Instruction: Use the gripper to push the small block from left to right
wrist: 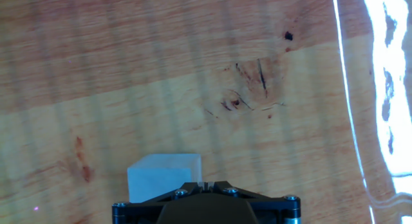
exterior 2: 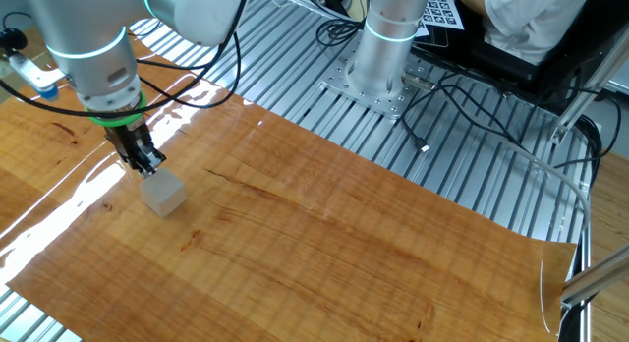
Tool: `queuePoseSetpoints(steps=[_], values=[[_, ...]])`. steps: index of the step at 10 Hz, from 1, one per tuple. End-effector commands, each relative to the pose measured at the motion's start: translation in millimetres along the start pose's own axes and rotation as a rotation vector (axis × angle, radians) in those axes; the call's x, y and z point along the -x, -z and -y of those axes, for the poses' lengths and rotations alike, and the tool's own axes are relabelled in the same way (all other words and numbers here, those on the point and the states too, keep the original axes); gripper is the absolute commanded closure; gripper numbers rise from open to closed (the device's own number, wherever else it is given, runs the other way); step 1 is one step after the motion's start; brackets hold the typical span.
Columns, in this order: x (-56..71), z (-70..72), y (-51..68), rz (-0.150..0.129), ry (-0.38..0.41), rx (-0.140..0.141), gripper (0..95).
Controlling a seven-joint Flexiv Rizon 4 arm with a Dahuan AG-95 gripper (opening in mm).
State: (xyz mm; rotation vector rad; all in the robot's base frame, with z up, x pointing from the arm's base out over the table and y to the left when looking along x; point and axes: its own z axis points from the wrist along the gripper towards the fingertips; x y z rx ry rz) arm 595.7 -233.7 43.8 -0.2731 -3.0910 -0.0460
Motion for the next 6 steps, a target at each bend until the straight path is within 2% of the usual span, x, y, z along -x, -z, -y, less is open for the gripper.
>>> queuePoseSetpoints(steps=[1, 4, 5, 6], values=[[-4.0, 8.9, -4.4, 0.009, 0.008, -0.007, 95.0], [-4.0, 8.9, -4.4, 0.018, 0.082, -0.019, 95.0], [-4.0, 8.9, -4.4, 0.013, 0.134, -0.026, 95.0], [-4.0, 8.9, -4.4, 0.012, 0.148, -0.028, 95.0]])
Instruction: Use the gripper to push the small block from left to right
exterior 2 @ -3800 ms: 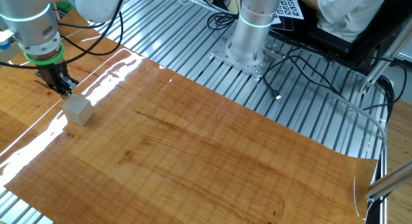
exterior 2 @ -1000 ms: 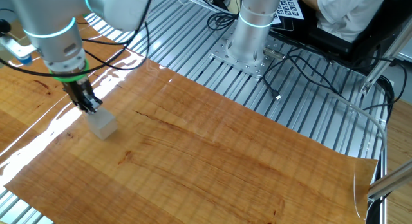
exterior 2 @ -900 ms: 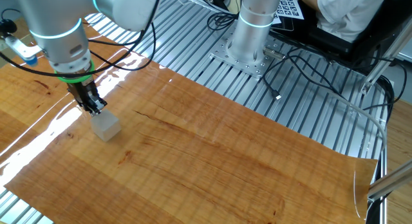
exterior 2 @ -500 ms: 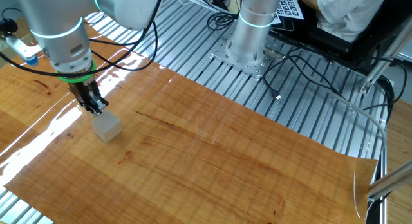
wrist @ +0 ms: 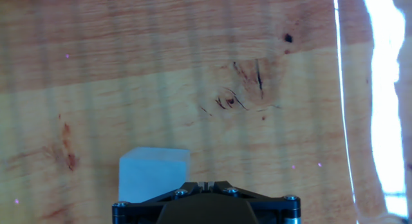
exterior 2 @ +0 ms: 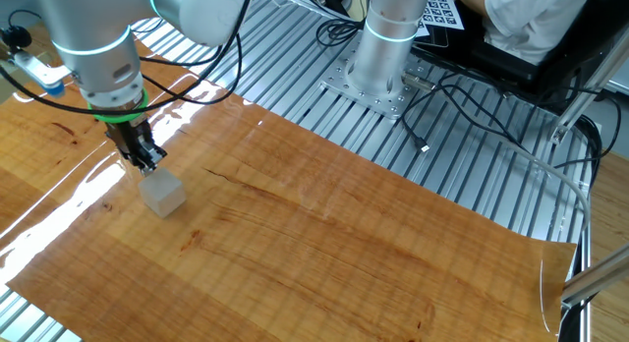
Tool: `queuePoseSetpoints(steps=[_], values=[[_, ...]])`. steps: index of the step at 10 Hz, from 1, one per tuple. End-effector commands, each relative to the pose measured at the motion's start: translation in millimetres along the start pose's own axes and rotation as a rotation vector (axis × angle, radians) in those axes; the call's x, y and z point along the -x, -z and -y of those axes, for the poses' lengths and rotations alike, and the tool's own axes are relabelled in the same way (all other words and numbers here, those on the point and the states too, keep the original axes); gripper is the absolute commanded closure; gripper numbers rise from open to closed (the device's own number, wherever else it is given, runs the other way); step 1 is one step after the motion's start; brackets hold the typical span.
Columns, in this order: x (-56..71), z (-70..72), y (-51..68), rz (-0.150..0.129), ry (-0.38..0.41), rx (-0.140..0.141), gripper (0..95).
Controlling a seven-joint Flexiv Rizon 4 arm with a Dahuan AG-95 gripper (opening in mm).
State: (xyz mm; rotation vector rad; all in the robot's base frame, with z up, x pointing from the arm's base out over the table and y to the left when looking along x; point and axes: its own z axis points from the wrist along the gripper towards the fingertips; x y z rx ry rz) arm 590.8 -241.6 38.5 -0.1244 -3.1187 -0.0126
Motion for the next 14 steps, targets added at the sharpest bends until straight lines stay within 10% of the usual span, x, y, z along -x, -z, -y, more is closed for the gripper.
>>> queuePoseSetpoints(steps=[1, 8, 14], values=[[-0.7, 0.1, 0.9, -0.012, 0.111, -0.017, 95.0], [-0.8, -2.3, 1.1, -0.013, 0.161, -0.002, 95.0], [-4.4, -41.0, -3.5, -0.012, 0.095, 0.005, 95.0]])
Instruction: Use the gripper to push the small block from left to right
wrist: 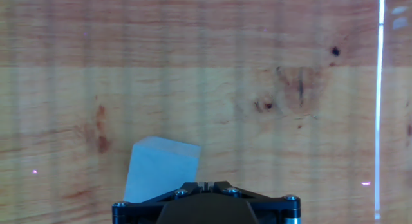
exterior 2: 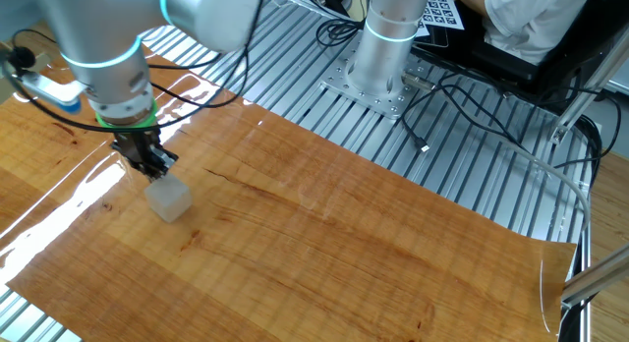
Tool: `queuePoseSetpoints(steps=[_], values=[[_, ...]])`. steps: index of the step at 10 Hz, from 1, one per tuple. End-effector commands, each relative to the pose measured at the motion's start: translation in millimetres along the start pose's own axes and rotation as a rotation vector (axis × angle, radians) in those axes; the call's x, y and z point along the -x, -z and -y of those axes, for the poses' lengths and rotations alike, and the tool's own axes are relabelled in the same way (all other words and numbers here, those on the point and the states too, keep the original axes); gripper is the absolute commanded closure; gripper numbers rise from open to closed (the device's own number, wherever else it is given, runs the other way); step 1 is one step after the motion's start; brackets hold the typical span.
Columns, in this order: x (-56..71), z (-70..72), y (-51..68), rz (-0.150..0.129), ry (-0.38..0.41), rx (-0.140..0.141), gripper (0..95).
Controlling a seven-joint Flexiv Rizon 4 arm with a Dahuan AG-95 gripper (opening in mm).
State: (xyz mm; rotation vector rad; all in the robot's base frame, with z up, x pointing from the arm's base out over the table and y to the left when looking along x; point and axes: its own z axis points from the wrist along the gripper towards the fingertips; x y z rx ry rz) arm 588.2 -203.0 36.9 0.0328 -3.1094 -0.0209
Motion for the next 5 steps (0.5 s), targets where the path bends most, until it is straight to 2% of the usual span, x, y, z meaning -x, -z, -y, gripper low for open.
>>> queuePoseSetpoints(steps=[1, 5], values=[[0.4, -16.0, -4.5, 0.001, -0.028, 0.003, 95.0], [-0.6, -48.8, -5.3, 0.013, -0.07, 0.006, 95.0]])
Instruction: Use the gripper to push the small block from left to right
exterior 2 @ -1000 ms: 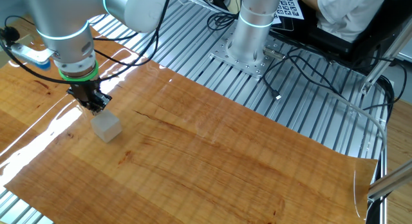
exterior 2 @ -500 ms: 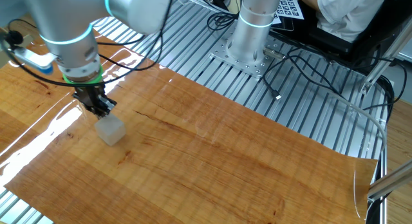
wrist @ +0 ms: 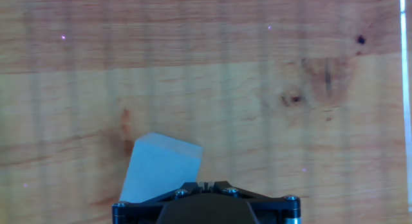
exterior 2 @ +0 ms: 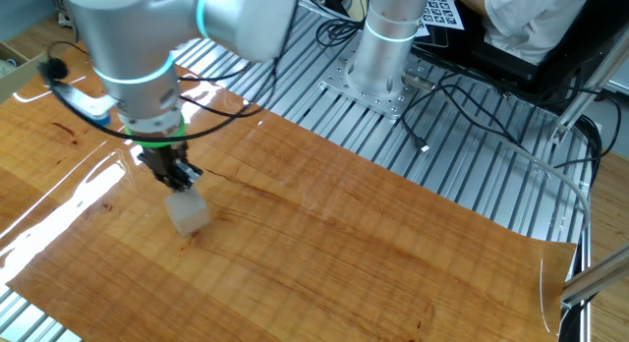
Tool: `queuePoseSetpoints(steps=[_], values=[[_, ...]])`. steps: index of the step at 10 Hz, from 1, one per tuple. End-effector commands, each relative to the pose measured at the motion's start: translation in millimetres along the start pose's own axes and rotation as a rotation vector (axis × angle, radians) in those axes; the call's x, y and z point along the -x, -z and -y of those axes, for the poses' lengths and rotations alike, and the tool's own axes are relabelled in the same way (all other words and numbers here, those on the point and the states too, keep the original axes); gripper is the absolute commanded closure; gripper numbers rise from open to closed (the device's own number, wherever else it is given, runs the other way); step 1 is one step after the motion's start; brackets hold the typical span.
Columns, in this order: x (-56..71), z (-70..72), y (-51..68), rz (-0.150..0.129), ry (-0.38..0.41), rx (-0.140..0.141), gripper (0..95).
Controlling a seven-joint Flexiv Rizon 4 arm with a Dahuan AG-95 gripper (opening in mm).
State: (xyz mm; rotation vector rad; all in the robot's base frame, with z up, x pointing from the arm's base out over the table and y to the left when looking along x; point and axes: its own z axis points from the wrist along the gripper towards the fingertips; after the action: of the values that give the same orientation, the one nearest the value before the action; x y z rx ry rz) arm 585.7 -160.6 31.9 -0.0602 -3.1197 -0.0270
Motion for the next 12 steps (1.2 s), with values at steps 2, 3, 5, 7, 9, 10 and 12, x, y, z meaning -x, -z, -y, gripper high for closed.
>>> queuePoseSetpoints(steps=[2, 3, 5, 7, 9, 10, 12], values=[[3.8, -21.1, 4.1, 0.002, -0.033, 0.0, 95.0], [6.6, -29.4, 6.7, 0.001, -0.047, 0.0, 95.0], [11.0, -42.3, 8.7, 0.005, -0.069, -0.001, 95.0], [13.7, -55.9, 6.7, 0.018, -0.097, 0.001, 95.0], [14.5, -65.7, 4.8, 0.024, -0.12, 0.005, 95.0], [14.6, -71.1, 4.0, 0.027, -0.132, 0.007, 95.0], [17.6, -84.9, 3.0, 0.027, -0.166, 0.018, 95.0]])
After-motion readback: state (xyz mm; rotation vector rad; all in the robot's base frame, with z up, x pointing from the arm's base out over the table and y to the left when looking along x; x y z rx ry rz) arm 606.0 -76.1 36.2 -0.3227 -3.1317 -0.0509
